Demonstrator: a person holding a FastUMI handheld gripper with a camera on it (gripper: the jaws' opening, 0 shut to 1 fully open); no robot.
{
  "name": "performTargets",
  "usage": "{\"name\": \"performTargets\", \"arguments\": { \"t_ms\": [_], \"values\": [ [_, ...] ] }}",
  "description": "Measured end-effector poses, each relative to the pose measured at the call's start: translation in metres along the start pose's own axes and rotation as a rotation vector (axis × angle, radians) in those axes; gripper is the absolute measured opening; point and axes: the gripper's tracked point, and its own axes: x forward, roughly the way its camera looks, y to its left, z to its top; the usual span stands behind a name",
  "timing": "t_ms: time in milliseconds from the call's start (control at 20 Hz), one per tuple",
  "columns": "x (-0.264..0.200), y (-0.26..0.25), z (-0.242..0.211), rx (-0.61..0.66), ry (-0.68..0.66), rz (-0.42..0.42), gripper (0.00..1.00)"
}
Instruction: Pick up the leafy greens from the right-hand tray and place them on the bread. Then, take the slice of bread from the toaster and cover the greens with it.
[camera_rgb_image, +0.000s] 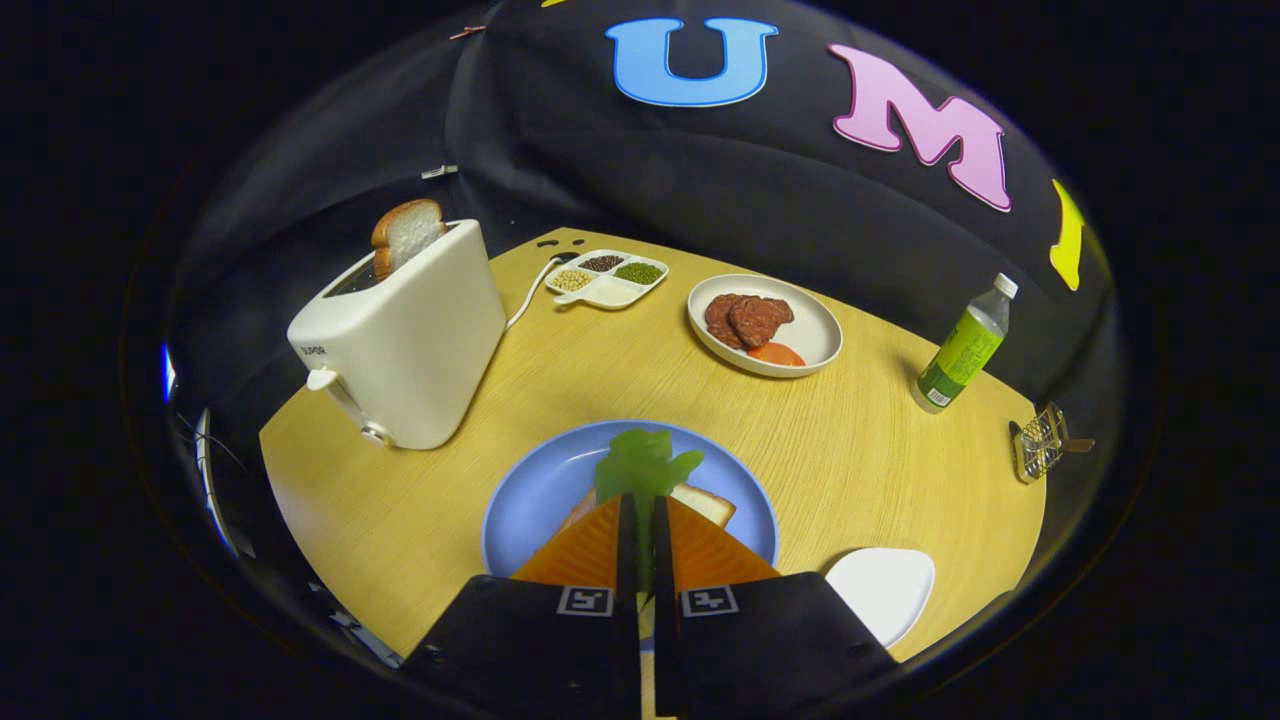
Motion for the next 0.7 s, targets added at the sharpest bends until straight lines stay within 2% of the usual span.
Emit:
{"name": "performTargets", "arguments": {
  "t_ms": [300,350,500,700],
  "values": [
    [0.007,0.010,-0.019,0.033,0.049,0.014,0.29],
    [0.008,0.012,-0.021,0.036,0.055,0.019,0.36],
    [0.009,0.012,-0.024,0.032,0.061,0.014,0.47],
    [0.007,0.010,-0.020,0.038,0.051,-0.001,0.71]
  ]
}}
